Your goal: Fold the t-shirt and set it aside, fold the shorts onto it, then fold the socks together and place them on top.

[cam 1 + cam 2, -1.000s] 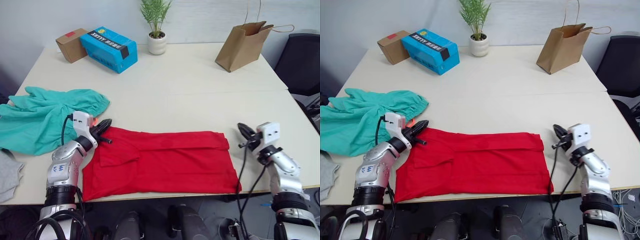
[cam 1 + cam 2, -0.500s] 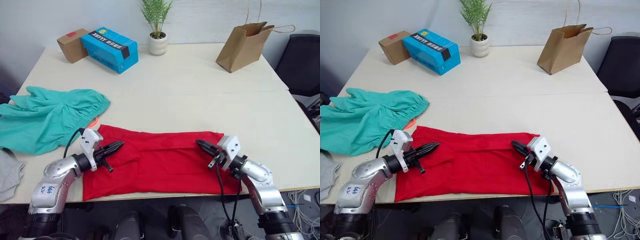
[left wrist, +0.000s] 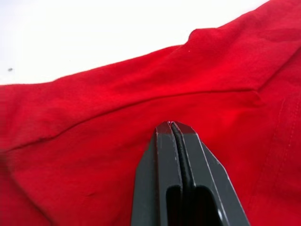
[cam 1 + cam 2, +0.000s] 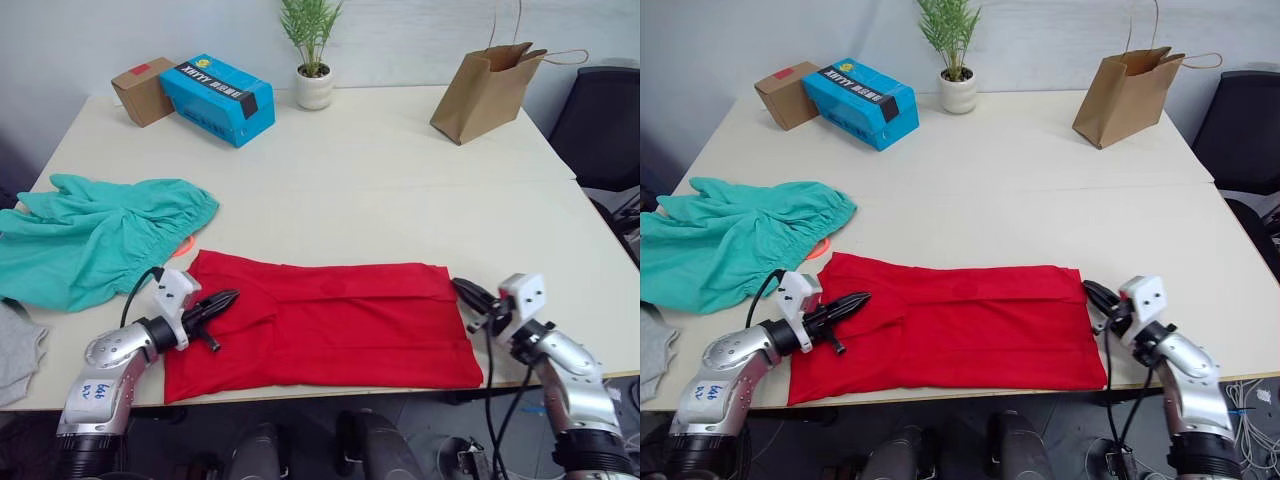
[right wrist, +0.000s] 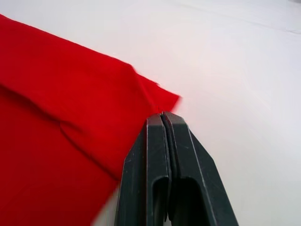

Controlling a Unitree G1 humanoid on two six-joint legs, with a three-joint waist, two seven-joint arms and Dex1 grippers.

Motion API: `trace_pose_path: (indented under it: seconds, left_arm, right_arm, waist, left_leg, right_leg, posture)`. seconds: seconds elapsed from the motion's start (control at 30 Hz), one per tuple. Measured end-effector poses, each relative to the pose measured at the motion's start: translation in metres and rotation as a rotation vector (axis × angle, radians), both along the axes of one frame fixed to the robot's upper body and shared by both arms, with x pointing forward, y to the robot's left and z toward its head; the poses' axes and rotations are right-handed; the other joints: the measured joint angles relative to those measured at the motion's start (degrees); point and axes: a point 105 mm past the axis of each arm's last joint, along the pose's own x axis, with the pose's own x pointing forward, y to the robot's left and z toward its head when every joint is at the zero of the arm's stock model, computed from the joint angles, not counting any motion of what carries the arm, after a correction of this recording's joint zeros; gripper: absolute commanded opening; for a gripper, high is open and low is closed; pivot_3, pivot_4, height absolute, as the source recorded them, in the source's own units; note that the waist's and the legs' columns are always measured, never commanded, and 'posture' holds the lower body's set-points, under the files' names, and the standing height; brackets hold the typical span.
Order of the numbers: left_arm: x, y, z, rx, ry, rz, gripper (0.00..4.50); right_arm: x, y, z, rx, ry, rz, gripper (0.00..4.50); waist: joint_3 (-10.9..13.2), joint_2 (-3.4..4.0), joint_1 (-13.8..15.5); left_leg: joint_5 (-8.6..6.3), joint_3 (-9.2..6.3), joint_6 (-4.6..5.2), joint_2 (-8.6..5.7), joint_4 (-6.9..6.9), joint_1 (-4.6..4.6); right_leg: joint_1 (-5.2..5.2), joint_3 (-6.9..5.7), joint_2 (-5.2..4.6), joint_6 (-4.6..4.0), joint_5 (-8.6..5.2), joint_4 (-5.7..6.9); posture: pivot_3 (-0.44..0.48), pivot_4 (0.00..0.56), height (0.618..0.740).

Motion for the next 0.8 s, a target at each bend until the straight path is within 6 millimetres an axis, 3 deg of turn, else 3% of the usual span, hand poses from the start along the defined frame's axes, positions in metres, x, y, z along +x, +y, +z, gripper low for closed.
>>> trace_pose_path:
  seconds: [0.2, 0.27, 0.4, 0.43, 0.63, 0.73, 0.8]
  left_arm:
    - [-0.019, -0.023, 0.060, -0.005, -0.135, -0.246, 2.49]
    - [-0.025, -0.032, 0.073, -0.013, -0.162, -0.302, 3.13]
    - [-0.049, -0.057, 0.073, -0.005, -0.135, -0.473, 4.44]
    - [-0.053, -0.061, 0.072, -0.006, -0.128, -0.504, 4.50]
    - [-0.068, -0.069, 0.069, -0.033, -0.099, -0.590, 4.50]
    - [-0.069, -0.068, 0.070, -0.038, -0.104, -0.587, 4.50]
    - [-0.069, -0.068, 0.070, -0.043, -0.111, -0.582, 4.50]
  right_arm:
    - [0.013, -0.014, 0.054, -0.065, 0.083, 0.214, 2.23]
    - [0.016, -0.015, 0.061, -0.117, 0.149, 0.282, 2.89]
    - [0.033, -0.005, 0.064, -0.173, 0.256, 0.394, 4.32]
    - [0.037, -0.002, 0.062, -0.198, 0.299, 0.418, 4.49]
    - [0.057, 0.018, 0.044, -0.264, 0.464, 0.492, 4.49]
    - [0.057, 0.026, 0.036, -0.270, 0.524, 0.534, 4.49]
    - [0.055, 0.028, 0.037, -0.290, 0.557, 0.567, 4.11]
  waist:
    - [0.09, 0.12, 0.08]
    - [0.11, 0.14, 0.16]
    - [0.14, 0.19, -0.26]
    - [0.15, 0.22, -0.38]
    - [0.16, 0.22, -0.25]
    - [0.16, 0.22, -0.16]
    - [0.16, 0.22, -0.11]
  left_leg:
    - [-0.03, 0.02, 0.08, -0.01, 0.03, -0.02]
    - [0.04, 0.00, 0.21, 0.01, -0.02, -0.02]
    - [0.14, 0.07, -0.03, 0.06, -0.02, -0.06]
    - [0.19, 0.07, -0.11, 0.07, -0.01, -0.11]
    - [0.20, 0.03, -0.14, 0.07, 0.08, -0.16]
    - [0.20, 0.02, -0.13, 0.07, 0.07, -0.18]
    - [0.19, 0.00, -0.13, 0.08, 0.07, -0.18]
  right_leg:
    - [0.02, 0.00, -0.01, -0.01, 0.02, -0.08]
    - [0.03, -0.03, 0.02, -0.02, 0.02, -0.14]
    - [-0.03, 0.00, 0.11, -0.02, 0.01, -0.20]
    - [-0.07, -0.01, 0.12, -0.02, 0.00, -0.21]
    - [-0.07, -0.02, 0.12, -0.05, -0.01, -0.22]
    - [-0.08, -0.03, 0.11, -0.05, -0.01, -0.22]
    - [-0.06, -0.04, 0.11, -0.05, -0.01, -0.25]
  posture:
    - [0.000, 0.150, 0.740]
    - [0.000, 0.150, 0.740]
    - [0.000, 0.150, 0.740]
    - [0.000, 0.150, 0.740]
    - [0.000, 0.150, 0.740]
    - [0.000, 0.150, 0.740]
    - [0.000, 0.150, 0.740]
